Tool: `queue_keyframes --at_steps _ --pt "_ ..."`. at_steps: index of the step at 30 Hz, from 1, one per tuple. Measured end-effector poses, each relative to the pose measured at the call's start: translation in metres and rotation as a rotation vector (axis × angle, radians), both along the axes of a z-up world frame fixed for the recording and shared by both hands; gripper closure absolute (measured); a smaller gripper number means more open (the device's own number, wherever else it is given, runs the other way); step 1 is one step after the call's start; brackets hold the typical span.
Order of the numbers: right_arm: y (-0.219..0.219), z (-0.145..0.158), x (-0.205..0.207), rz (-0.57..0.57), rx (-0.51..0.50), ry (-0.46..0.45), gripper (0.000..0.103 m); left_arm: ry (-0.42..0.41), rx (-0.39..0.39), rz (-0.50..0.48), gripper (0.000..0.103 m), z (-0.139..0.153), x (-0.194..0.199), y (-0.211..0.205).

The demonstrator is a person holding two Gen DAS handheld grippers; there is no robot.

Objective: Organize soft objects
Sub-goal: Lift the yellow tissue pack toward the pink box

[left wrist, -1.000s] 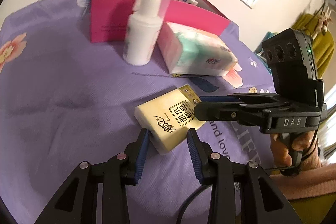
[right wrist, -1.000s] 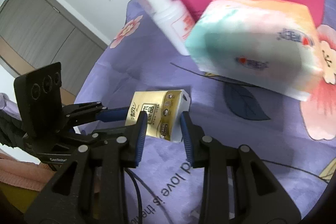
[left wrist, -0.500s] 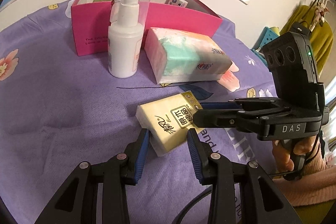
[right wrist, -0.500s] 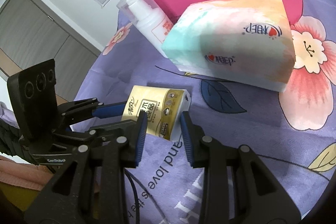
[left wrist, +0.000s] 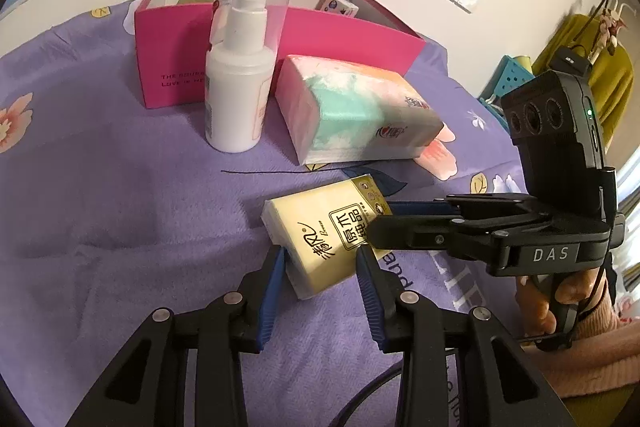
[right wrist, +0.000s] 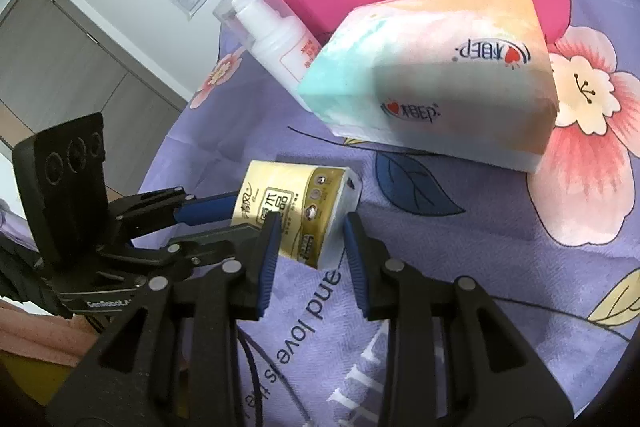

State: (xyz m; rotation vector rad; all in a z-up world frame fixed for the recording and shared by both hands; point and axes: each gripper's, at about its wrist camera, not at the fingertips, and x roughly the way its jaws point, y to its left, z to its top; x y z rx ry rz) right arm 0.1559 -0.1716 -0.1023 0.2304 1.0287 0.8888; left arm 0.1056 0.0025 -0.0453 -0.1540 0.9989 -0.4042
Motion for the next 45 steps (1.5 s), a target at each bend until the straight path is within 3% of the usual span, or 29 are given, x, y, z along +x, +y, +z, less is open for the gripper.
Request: queue_keyframes --at_steps 45 --pt "-0.030 0.047 -0.028 -0.055 0.039 -0.162 0.067 -0.137 -0.022 -0.005 0.066 0.049 -0.009 -0.010"
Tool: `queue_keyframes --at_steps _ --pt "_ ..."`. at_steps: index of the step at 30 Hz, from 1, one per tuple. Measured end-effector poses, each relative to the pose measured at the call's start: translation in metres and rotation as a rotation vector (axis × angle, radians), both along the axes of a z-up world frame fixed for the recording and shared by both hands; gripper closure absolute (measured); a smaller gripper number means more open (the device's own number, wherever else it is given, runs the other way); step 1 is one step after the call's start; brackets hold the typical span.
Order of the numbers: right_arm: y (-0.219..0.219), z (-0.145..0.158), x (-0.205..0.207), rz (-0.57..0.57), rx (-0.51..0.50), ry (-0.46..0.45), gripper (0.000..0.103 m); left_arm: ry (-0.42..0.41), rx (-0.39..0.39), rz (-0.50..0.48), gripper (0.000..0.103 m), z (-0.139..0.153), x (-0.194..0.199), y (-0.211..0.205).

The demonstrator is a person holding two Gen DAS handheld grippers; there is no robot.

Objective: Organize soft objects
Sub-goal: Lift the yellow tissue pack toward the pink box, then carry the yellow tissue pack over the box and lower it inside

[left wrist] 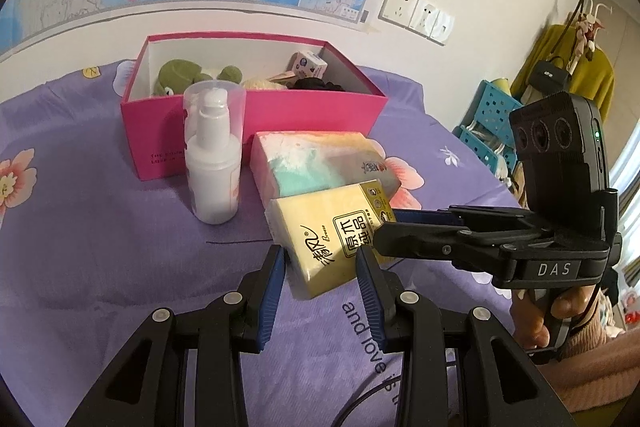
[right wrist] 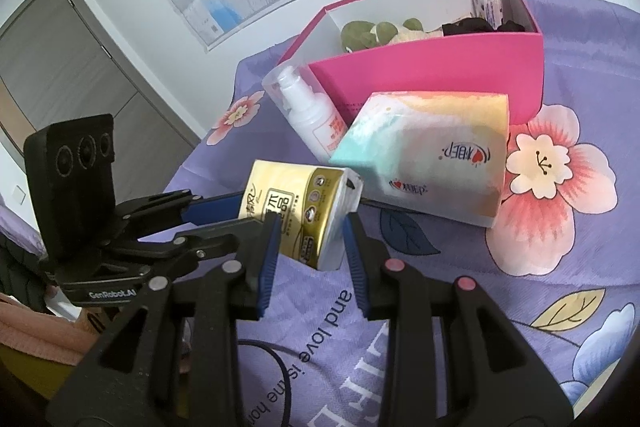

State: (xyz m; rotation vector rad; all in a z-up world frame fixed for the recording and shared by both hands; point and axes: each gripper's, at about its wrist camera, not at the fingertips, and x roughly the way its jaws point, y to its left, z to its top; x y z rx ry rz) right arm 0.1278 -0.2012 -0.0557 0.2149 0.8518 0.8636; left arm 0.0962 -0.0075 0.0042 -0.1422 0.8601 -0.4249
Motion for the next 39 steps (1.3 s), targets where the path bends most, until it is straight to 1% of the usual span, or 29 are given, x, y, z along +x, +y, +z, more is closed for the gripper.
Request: queue_keyframes --at_steps 29,39 --pt "-0.009 0.011 -0.008 -0.016 0.016 -0.045 0.067 -0.049 -0.012 0.016 0.066 0.013 0.001 -0.001" --pt "-0.009 0.019 0.000 -0.015 0.025 -0.067 0.067 -0.072 -0.019 0.015 0.066 0.021 0.005 -0.002"
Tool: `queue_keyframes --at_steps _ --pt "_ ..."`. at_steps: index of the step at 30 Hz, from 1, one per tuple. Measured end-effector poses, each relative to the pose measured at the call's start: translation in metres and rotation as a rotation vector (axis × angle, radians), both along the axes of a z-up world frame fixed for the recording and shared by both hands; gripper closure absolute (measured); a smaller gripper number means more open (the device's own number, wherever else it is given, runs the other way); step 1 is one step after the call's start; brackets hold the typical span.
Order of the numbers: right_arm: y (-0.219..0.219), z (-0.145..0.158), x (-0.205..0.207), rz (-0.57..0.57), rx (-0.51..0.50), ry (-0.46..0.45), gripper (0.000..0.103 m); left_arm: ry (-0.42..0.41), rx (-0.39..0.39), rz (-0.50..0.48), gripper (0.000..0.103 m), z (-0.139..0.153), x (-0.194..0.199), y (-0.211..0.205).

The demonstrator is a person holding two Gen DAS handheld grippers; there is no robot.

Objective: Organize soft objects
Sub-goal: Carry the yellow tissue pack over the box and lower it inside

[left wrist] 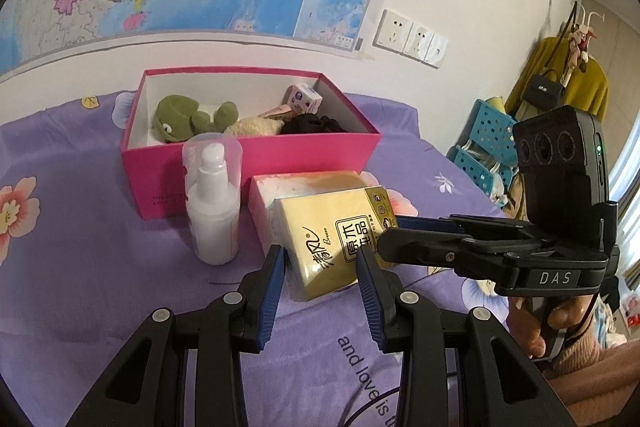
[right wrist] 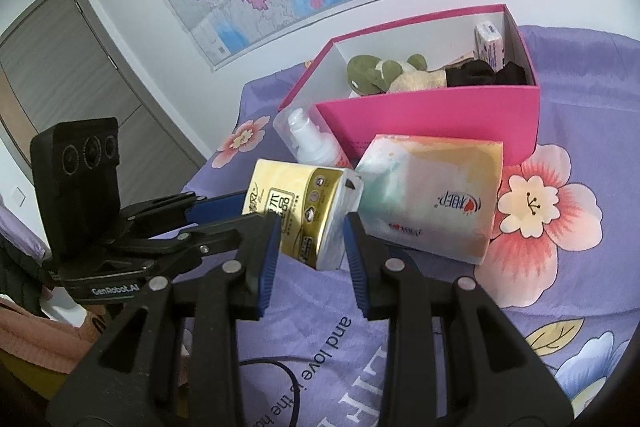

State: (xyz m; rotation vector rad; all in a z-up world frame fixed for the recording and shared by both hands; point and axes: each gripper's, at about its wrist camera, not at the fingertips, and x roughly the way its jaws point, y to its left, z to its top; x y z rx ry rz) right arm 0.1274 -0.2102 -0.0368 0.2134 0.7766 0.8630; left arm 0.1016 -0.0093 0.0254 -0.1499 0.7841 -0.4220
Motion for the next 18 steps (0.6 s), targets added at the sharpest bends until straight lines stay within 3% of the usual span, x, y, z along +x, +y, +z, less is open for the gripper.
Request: queue_keyframes --at_steps 18 --pt "-0.001 0.018 0.011 -0.016 0.021 -0.052 0.067 -0.046 0.010 -0.009 0.066 0.016 0.018 0.000"
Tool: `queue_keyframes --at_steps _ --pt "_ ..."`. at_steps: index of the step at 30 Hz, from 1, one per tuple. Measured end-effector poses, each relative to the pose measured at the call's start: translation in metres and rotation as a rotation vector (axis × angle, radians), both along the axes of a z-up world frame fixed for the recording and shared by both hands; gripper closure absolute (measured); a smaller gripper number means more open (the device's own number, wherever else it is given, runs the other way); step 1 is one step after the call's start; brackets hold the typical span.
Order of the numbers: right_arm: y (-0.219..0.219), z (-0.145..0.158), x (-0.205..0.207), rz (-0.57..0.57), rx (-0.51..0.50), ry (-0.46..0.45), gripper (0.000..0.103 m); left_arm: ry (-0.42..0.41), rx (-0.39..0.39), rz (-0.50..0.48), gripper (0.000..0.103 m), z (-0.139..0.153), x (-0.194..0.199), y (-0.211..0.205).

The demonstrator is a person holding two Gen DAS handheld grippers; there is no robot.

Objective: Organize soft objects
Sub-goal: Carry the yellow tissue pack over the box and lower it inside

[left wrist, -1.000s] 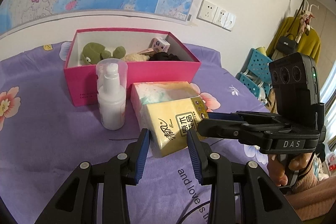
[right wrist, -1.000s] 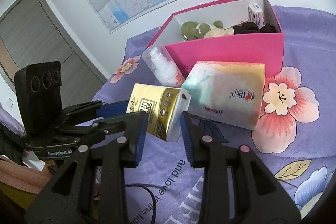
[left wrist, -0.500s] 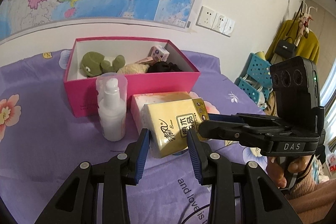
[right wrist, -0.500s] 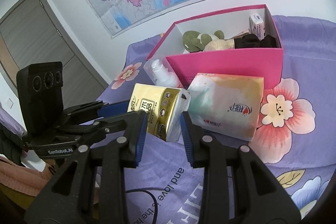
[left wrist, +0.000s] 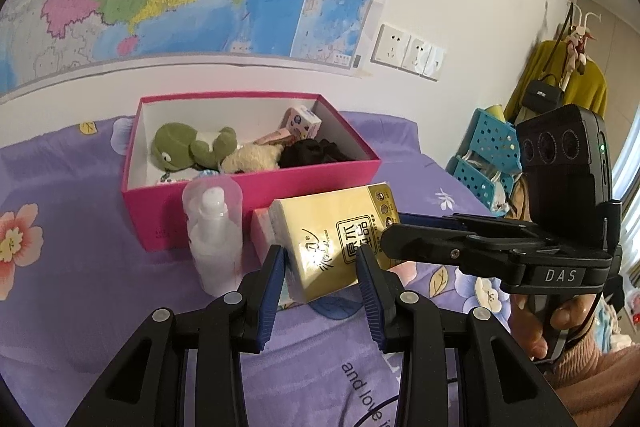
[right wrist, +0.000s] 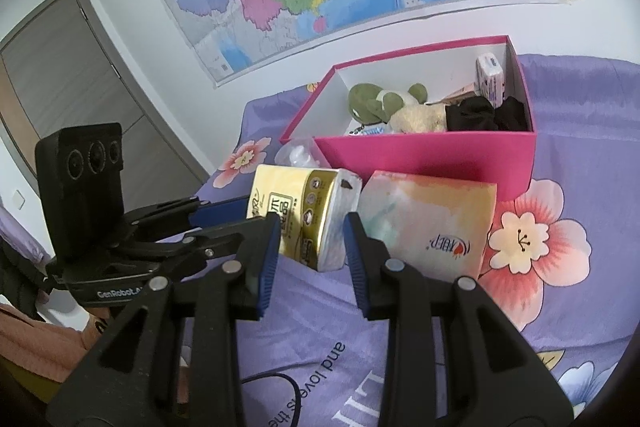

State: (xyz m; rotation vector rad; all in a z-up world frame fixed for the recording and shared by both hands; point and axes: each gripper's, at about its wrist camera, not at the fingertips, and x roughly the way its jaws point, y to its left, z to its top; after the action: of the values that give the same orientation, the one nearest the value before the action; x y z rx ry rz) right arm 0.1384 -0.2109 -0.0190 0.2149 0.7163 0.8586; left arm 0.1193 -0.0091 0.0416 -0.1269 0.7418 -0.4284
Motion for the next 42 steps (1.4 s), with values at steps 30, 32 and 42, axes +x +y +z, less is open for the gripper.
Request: queue_keyframes --at_steps 30,32,42 --pt "0.008 0.026 0.022 -0.005 0.029 -0.059 0.067 -0.075 0.041 0.012 0.066 0.026 0.034 0.005" --pt "0.008 0.028 0.023 -0.007 0.030 -0.062 0.067 -0.078 0.044 0.011 0.066 0.027 0.037 0.004" --pt "0.010 0.033 0.037 -0.008 0.033 -0.067 0.067 -0.081 0.047 0.012 0.066 0.031 0.053 0.009"
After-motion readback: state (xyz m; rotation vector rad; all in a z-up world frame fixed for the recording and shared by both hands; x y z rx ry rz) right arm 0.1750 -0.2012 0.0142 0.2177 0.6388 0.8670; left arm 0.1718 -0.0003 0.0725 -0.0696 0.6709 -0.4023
